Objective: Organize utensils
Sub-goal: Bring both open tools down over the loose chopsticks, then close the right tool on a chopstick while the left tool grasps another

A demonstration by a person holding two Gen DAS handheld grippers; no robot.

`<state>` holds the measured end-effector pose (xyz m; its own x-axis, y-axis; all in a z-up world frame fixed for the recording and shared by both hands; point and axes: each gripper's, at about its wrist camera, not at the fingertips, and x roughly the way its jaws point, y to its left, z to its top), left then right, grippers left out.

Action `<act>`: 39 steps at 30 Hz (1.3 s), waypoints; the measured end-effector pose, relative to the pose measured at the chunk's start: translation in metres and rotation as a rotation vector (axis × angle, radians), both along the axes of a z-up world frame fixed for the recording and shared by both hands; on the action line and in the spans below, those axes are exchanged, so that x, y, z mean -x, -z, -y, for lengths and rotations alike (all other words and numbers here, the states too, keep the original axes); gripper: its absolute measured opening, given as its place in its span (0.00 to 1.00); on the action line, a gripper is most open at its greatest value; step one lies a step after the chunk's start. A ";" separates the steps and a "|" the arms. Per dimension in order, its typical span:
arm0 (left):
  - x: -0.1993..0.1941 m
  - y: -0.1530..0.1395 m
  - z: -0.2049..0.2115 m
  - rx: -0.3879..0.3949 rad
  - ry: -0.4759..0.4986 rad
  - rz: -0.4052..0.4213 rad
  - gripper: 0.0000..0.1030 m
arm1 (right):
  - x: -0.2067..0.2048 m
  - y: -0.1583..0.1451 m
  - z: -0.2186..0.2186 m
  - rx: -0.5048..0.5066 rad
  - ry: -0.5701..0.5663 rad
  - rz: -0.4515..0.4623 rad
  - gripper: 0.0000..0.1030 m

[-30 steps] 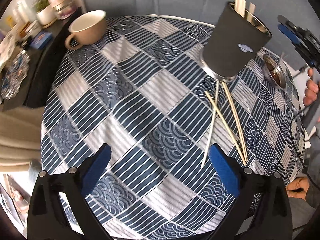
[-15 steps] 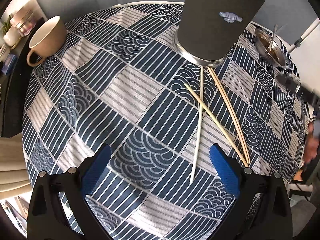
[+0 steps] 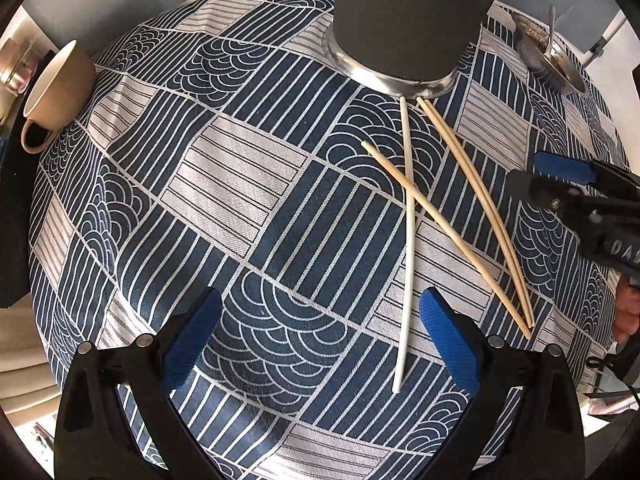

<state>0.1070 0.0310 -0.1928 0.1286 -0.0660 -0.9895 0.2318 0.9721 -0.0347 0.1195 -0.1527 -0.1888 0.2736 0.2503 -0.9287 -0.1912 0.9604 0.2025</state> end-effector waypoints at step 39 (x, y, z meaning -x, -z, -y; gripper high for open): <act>-0.015 0.010 -0.032 -0.008 -0.001 0.026 0.28 | -0.008 0.001 -0.028 0.243 -0.180 -0.037 0.08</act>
<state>0.1224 0.0631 -0.2026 0.1547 -0.0576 -0.9863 0.2315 0.9726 -0.0205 0.1271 -0.1247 -0.1902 0.2100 0.0609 -0.9758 -0.3593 0.9330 -0.0191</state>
